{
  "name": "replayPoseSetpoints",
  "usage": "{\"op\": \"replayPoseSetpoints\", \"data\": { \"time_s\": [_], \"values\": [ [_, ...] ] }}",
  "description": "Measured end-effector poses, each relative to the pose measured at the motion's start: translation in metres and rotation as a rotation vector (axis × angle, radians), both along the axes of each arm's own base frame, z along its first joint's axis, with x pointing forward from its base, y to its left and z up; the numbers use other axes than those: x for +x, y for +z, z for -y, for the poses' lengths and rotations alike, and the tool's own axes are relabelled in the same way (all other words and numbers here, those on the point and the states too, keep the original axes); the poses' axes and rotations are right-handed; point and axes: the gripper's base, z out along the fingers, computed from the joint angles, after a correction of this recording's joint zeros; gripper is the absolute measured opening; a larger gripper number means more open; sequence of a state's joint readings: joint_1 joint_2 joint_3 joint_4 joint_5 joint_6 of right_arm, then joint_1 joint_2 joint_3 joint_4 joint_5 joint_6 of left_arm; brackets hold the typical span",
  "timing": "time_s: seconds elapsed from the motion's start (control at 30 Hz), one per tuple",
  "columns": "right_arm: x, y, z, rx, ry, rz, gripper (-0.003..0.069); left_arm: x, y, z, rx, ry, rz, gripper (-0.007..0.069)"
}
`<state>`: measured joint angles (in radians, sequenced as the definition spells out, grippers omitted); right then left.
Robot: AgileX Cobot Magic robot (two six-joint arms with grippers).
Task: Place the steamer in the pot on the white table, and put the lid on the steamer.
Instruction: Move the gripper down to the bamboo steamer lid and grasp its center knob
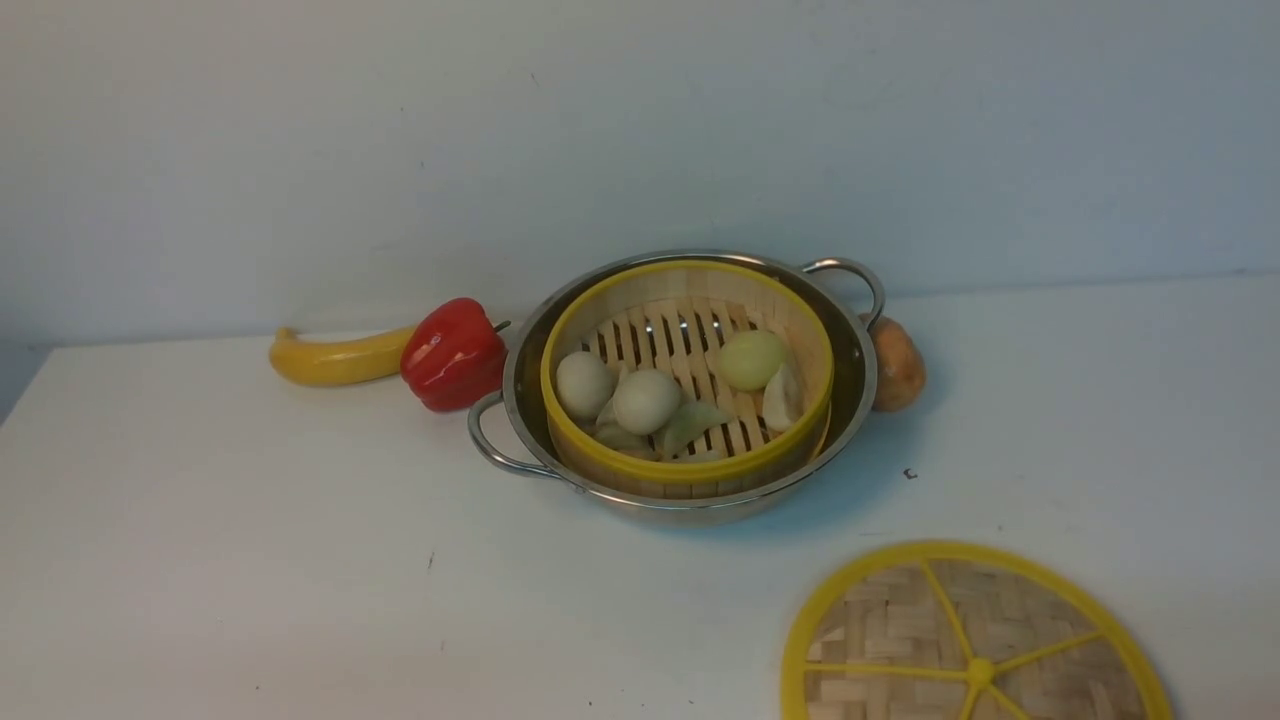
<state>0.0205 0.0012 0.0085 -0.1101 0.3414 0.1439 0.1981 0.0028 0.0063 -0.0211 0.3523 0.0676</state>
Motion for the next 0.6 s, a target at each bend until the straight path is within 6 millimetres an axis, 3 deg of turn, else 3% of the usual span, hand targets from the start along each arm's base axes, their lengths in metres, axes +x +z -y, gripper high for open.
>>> {"op": "replayPoseSetpoints", "data": {
  "time_s": [0.23, 0.33, 0.37, 0.43, 0.6],
  "values": [
    [0.001, 0.007, -0.001, 0.032, 0.010, 0.074, 0.0242, 0.000, 0.000, 0.000, 0.000, 0.000, 0.000, 0.0072],
    [-0.002, 0.023, -0.002, 0.075, 0.012, 0.097, 0.0242, 0.000, 0.000, 0.000, 0.000, 0.000, 0.000, 0.0073],
    [-0.007, 0.049, -0.002, 0.093, 0.015, 0.144, 0.0242, 0.000, 0.000, 0.000, 0.000, 0.000, 0.000, 0.0073],
    [-0.013, 0.071, -0.002, 0.104, 0.017, 0.155, 0.0242, 0.000, 0.000, 0.000, 0.000, 0.000, 0.000, 0.0073],
    [-0.018, 0.121, -0.005, 0.132, 0.034, -0.063, 0.0242, 0.000, 0.000, 0.000, 0.000, 0.000, 0.000, 0.0073]
  ]
}}
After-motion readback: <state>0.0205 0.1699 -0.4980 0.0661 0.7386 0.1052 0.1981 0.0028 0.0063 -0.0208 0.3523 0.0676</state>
